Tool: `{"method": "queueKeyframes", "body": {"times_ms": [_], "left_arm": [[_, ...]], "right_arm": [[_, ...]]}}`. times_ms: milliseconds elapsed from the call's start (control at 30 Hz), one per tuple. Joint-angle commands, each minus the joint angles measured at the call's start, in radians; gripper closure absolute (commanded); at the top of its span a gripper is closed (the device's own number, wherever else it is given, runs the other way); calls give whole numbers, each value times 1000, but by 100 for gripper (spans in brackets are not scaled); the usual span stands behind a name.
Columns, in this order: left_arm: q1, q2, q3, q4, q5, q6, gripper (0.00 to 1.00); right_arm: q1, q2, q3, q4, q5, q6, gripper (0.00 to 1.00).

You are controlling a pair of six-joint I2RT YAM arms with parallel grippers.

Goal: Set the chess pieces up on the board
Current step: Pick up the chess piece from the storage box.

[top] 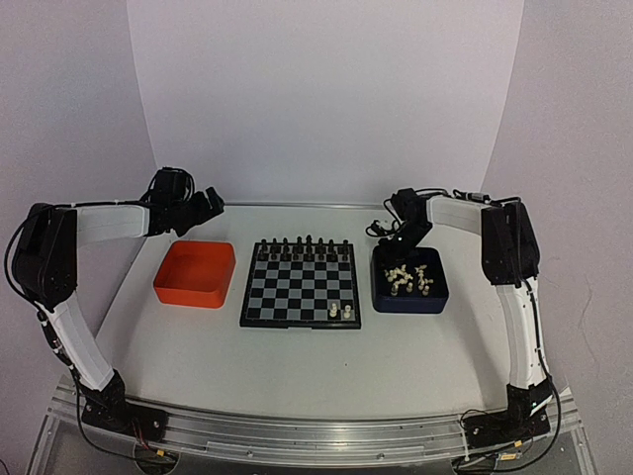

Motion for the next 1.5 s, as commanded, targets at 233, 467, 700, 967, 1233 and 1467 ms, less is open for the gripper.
{"method": "queueKeyframes", "body": {"times_ms": [233,467,700,967,1233,1467], "left_arm": [[-3,-21,9,34,-18,2,0],[-3,-16,10,36,-19,4,0],[-3,-23,5,39,-16,7,0],[-4,-29,-6,44,-14,10,0],[-3,-30,-13,53,0,11,0],[-3,-30,-19,56,6,11,0]], "right_arm": [[-2,6,-27,18,-17,24,87],[-1,-11,-35,25,-9,29,91],[-1,-32,-55,53,-4,59,99],[-1,-52,-75,103,-11,99,100],[-1,-94,-105,119,25,127,100],[-1,-131,-138,135,24,141,100]]}}
